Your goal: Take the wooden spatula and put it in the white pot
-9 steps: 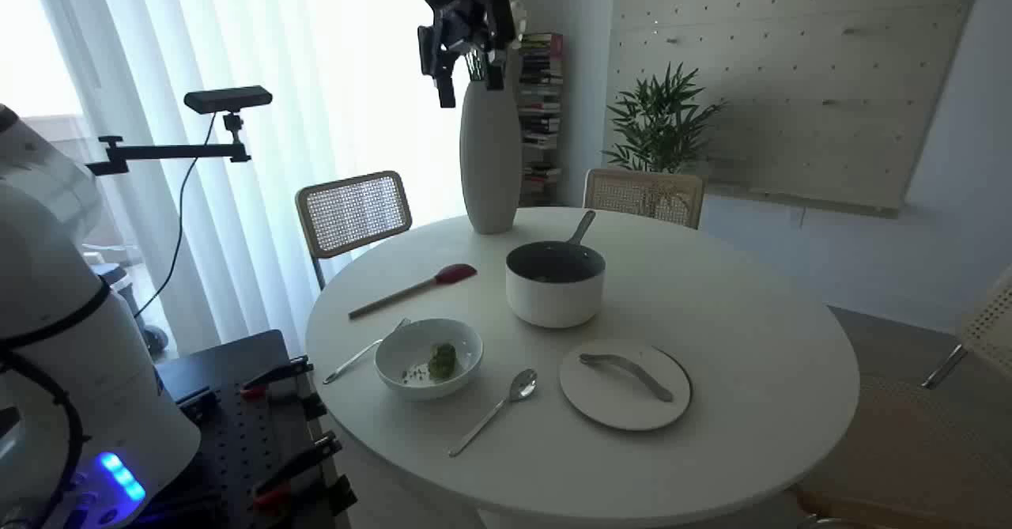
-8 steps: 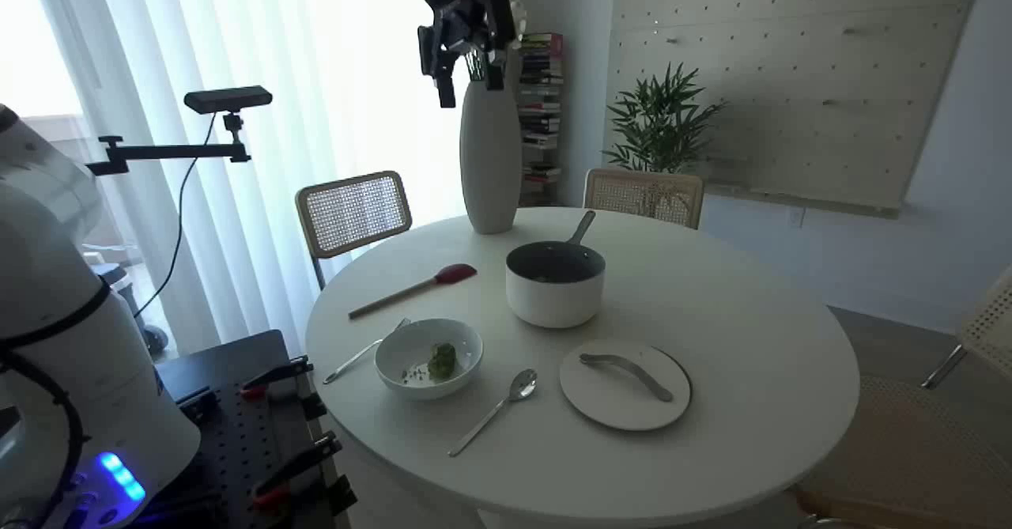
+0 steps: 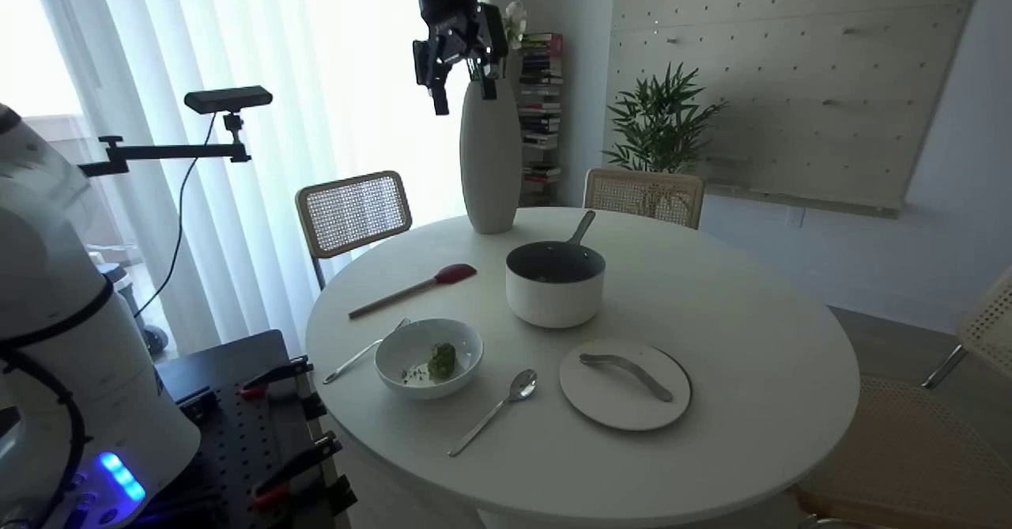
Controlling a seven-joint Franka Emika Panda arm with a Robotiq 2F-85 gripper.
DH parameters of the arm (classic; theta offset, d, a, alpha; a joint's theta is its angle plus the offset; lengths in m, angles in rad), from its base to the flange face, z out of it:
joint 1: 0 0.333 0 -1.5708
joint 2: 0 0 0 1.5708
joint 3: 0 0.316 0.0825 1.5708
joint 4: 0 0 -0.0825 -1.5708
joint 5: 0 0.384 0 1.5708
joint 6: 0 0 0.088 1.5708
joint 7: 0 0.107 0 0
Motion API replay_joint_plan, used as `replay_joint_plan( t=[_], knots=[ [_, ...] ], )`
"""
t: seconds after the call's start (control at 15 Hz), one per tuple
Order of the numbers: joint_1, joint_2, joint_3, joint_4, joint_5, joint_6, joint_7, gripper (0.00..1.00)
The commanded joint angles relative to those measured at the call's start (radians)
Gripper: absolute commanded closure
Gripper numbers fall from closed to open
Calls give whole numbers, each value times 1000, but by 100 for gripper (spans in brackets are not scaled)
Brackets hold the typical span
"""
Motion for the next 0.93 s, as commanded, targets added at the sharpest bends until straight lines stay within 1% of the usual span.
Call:
replay_joint_plan(
  t=[0.0,0.6,0.87],
  knots=[
    [39,66,27,27,29,30,-15,0],
    [103,215,101,58,104,165,17,0],
    [138,280,151,100,119,153,17,0]
  ],
)
